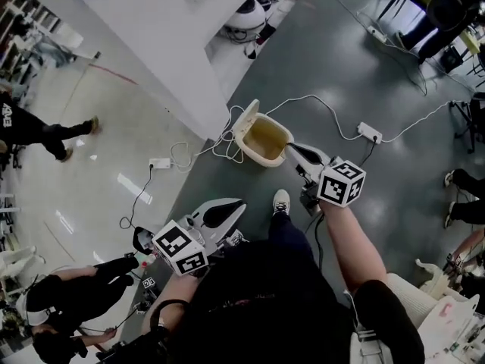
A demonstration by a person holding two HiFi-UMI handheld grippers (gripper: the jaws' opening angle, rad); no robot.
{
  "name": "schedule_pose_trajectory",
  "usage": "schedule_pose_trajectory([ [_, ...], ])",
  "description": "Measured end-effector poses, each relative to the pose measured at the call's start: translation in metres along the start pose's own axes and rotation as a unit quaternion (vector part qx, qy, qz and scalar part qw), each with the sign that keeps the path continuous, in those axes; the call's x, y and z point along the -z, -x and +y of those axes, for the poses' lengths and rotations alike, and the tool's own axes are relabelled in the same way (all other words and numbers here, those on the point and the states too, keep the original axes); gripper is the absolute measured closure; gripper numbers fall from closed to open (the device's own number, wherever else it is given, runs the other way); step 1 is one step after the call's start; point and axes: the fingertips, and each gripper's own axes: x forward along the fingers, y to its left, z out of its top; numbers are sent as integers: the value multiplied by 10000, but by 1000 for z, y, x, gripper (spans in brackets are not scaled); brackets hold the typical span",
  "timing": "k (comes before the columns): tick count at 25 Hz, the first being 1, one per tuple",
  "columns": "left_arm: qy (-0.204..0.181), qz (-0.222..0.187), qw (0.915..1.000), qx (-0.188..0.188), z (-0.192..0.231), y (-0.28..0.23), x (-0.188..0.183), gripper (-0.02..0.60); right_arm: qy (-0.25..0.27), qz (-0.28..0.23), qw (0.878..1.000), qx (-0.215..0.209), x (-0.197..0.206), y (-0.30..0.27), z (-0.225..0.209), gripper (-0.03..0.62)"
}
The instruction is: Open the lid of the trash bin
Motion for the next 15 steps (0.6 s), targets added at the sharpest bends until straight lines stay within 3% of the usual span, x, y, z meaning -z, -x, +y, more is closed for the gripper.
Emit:
schedule_pose_trajectory([
  [5, -163, -364, 9991, 159, -22, 23, -18, 580, 533, -206, 9965, -609, -19, 30, 112, 586],
  [9, -241, -535, 9980, 244, -47, 49, -17, 580, 855, -225, 9915, -954, -4, 59, 191, 586],
  [15, -192, -667, 9966, 451, -67, 64, -25, 580, 1153, -262, 9870, -1091, 20, 81, 252, 586],
])
